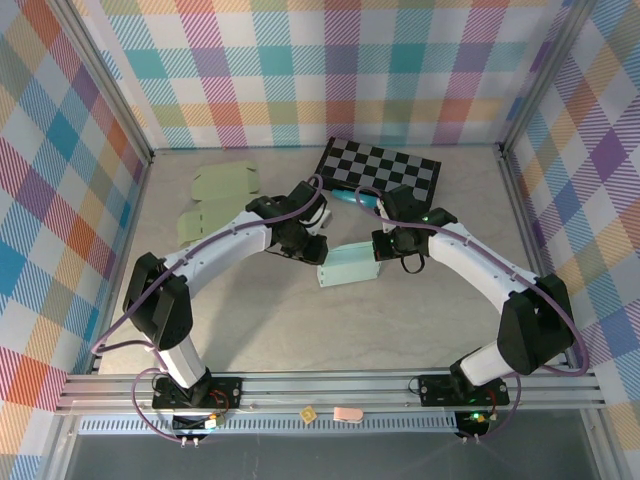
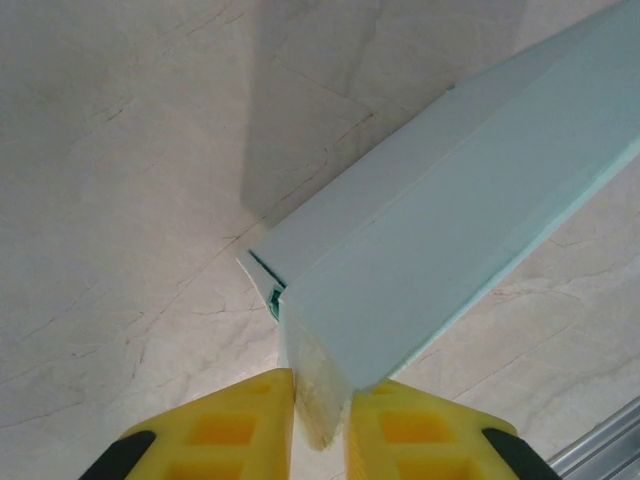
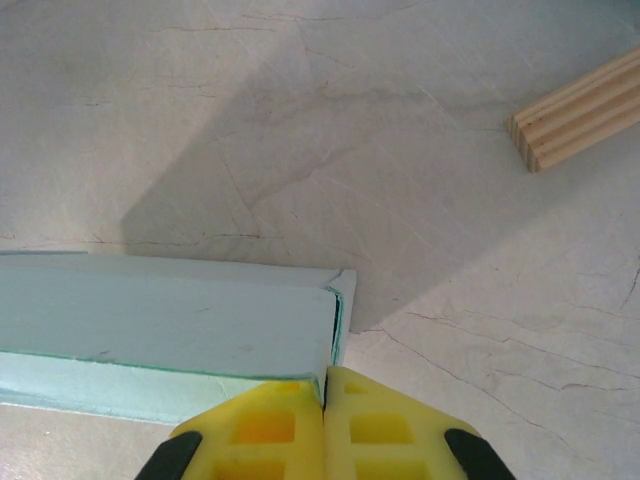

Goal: Fold the paper box

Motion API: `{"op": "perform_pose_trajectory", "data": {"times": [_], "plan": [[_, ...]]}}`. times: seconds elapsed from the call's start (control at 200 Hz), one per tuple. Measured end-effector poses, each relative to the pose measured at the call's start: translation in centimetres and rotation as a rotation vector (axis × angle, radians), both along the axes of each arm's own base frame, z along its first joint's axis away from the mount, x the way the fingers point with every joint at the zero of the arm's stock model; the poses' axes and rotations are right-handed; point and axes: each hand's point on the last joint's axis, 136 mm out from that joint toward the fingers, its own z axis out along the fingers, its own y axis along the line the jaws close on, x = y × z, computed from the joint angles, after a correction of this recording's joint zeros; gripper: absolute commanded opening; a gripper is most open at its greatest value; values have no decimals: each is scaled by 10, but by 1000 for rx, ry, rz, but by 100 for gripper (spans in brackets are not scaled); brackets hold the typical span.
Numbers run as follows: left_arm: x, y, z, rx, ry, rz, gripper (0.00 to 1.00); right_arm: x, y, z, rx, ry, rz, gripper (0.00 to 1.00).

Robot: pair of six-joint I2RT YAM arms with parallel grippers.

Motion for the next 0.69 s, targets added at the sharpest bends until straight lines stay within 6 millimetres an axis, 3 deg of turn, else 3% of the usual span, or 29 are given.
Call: {"op": "perform_pose_trajectory", "data": {"times": [0.255, 0.695], "plan": [[1, 0, 0, -10, 15, 43, 9, 0, -1, 1, -7, 0, -9, 0], [2, -6, -3, -42, 95, 173, 5, 1, -4, 1, -30, -9, -37, 0]]}}
